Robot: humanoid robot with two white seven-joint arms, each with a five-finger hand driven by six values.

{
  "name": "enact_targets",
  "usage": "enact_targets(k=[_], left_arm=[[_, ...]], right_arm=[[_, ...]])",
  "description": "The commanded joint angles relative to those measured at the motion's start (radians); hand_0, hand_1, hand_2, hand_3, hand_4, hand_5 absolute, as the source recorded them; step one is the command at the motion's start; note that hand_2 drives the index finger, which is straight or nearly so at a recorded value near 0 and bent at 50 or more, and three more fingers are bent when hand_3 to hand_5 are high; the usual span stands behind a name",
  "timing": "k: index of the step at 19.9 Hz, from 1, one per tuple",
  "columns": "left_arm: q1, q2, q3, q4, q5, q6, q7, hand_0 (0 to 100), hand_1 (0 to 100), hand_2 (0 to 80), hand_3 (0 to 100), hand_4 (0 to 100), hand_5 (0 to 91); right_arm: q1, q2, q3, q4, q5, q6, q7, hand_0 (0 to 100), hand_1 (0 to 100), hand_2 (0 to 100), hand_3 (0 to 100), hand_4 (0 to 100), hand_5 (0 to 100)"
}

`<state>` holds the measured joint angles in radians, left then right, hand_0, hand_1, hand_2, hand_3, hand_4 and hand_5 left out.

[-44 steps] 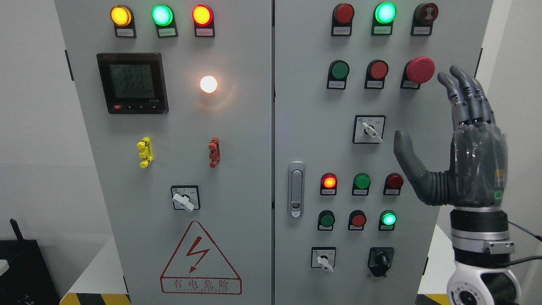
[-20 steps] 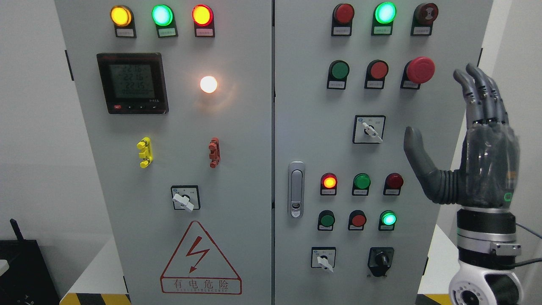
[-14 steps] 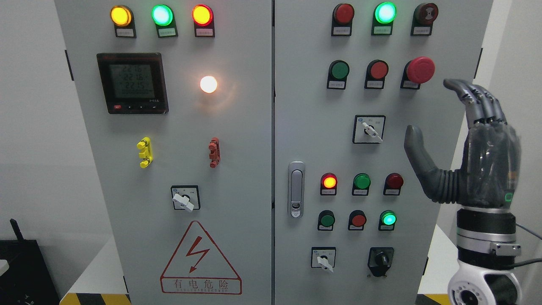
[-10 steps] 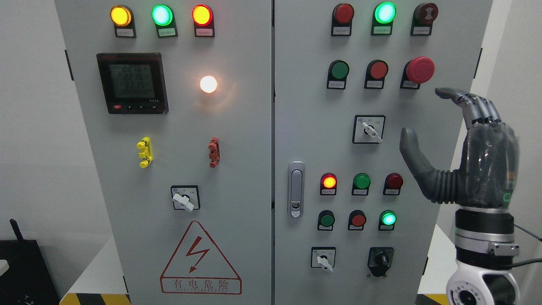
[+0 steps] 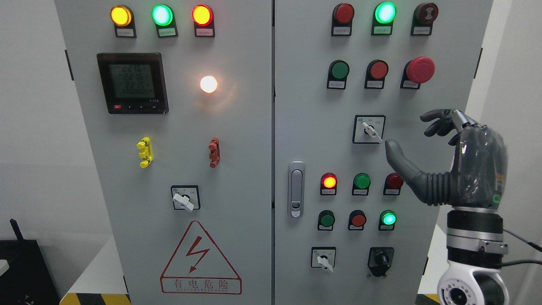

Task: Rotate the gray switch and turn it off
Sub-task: 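Move the right hand toward the upper rotary switch, curling fingers, then pinch the rotary switch knob between right thumb and fingers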

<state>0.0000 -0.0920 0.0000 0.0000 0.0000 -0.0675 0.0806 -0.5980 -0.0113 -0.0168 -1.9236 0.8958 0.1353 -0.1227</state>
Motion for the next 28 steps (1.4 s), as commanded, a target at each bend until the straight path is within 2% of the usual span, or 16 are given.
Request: enact_targets(k=[1, 8, 11, 28], left_arm=[[-0.009, 0.000, 0.008, -0.026, 0.020, 0.002, -0.001, 12, 39, 0.0, 0, 0, 0.0], [-0.009, 0.000, 0.008, -0.026, 0.018, 0.000, -0.001, 12, 39, 0.0, 0, 0, 0.0], [-0.009, 0.000, 0.009, -0.026, 0.020, 0.000, -0.001, 12, 39, 0.0, 0, 0, 0.0], [-0.009, 0.000, 0.008, -0.026, 0.020, 0.000, -0.001, 12, 39, 0.0, 0, 0, 0.0]], right_arm=[[-0.002, 0.057, 0.023, 0.031, -0.001, 0.026, 0.002, 0, 41, 52, 93, 99, 100], [-0.002, 0.079, 0.043, 0.060, -0.024, 0.058, 0.000, 0, 38, 55, 94, 99, 100], [-0.008, 0.077, 0.058, 0.077, -0.026, 0.066, -0.003, 0, 39, 55, 94, 99, 100], [-0.054, 0.077, 0.057, 0.147, -0.024, 0.079, -0.002, 0, 46, 55, 93, 98, 100]])
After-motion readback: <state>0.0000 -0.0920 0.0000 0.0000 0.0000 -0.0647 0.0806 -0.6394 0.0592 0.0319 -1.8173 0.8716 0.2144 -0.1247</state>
